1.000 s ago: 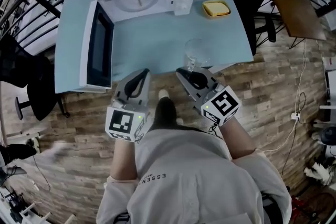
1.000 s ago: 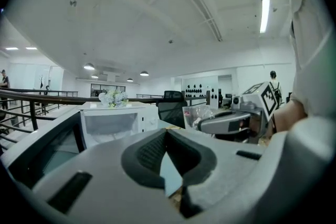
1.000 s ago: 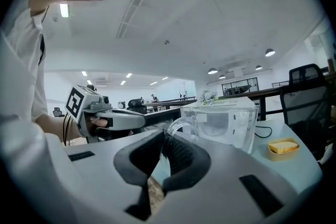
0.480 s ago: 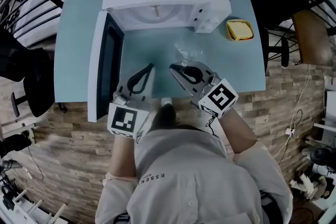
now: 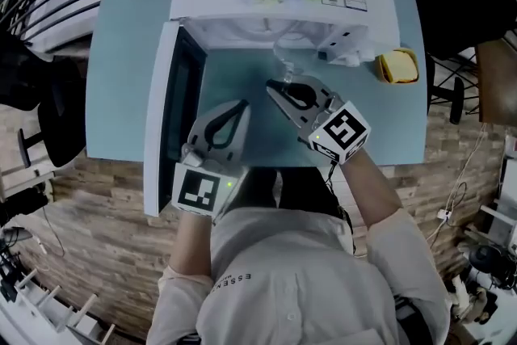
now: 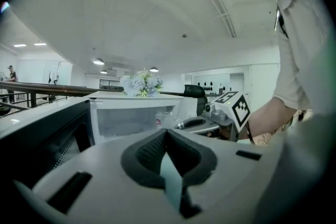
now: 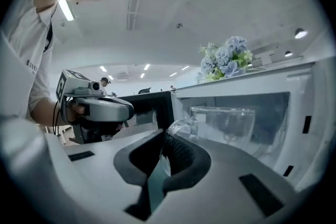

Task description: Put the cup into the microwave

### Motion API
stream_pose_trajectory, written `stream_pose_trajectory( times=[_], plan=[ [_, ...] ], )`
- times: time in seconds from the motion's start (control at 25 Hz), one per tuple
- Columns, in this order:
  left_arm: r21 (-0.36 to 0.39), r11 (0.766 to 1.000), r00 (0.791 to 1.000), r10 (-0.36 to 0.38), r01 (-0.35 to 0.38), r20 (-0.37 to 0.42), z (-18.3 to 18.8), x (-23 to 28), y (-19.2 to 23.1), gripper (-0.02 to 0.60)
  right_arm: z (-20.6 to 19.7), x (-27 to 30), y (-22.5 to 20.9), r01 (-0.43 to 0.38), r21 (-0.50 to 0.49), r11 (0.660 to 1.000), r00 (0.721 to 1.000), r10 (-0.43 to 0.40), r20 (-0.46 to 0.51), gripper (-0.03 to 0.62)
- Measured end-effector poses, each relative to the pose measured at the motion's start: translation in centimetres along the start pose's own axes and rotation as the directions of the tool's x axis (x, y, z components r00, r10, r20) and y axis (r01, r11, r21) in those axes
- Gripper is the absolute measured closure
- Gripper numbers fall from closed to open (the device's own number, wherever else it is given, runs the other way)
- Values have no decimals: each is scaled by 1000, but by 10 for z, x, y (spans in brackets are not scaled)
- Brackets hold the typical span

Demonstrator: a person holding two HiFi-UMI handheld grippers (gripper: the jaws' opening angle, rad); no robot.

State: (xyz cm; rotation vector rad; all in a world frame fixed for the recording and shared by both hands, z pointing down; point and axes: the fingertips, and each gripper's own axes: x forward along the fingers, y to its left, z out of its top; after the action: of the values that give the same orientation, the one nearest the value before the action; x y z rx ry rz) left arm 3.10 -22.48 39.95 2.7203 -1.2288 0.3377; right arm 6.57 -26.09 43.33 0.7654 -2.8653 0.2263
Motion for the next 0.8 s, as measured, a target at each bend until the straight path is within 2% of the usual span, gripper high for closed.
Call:
stream_pose_trajectory(
  times=[0.44,0.8],
  plan=[
    [-34,998,998,56,-57,-39,-21,26,23,581,-20,48,-41,-68,-21,997,998,67,-16,572],
    [-63,994,995,82,-85,-52,-39,37,30,581,-29,74,-55,-101,-49,994,995,101,-1,569]
  ],
)
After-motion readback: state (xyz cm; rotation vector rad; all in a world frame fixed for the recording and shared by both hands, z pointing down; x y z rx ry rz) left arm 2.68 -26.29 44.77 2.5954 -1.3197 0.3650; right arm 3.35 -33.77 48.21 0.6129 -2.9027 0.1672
